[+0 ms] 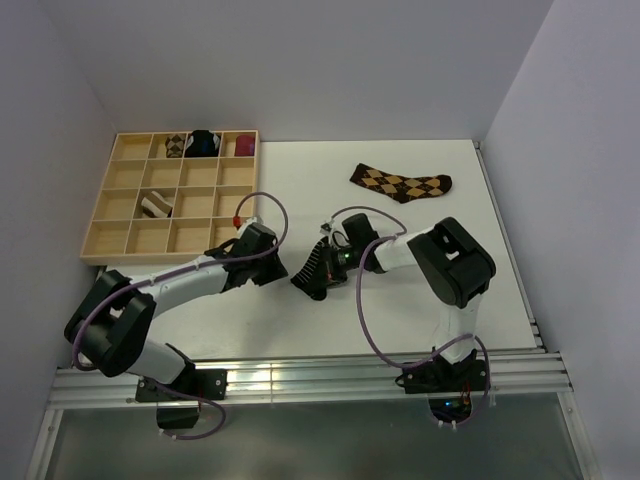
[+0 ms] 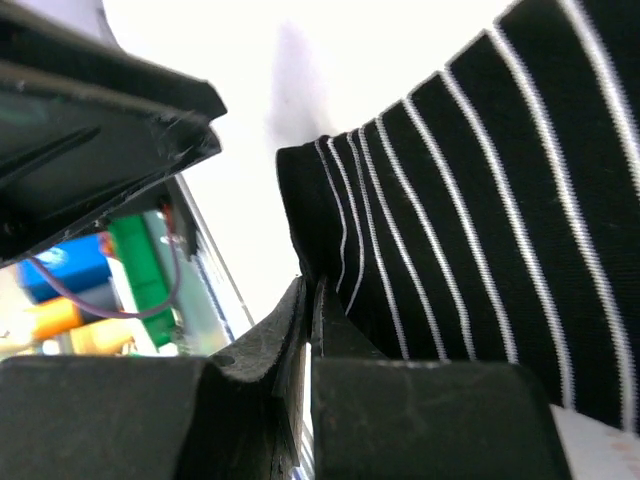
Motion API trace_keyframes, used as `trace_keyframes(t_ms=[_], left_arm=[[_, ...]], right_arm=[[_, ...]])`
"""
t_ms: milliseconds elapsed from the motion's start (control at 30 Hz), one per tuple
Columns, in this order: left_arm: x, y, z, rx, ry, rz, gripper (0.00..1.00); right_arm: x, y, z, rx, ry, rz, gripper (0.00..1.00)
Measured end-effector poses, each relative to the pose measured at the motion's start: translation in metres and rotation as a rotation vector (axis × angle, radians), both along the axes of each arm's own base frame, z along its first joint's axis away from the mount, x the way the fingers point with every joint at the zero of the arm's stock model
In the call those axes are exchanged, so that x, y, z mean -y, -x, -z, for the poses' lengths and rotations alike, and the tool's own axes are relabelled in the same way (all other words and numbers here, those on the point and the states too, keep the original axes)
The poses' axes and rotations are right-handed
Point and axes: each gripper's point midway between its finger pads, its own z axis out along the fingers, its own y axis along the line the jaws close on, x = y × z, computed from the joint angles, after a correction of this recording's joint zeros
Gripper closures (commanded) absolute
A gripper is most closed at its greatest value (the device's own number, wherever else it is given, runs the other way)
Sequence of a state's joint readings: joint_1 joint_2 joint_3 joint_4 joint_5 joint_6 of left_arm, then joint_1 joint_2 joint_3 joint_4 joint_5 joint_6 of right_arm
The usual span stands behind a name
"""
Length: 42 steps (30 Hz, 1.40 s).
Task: Roll the socks
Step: Roll the sock at the center of the board.
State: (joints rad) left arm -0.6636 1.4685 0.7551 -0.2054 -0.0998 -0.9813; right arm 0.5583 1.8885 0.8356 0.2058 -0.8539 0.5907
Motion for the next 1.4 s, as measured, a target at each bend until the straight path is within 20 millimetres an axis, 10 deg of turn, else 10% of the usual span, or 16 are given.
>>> trace_keyframes(t_ms=[600,1400], left_arm=[[0.011,0.023,0.024,-0.077,0.042,0.034,0.62],[0.033,-0.025,-0.017,0.038,0.08,0.012,0.65]], right_arm=[[0.012,-0.013,0.007,-0.125,-0.076,0.11,1.0],[0.017,-0.018,0.005,-0.076,0.013,0.101,1.0]])
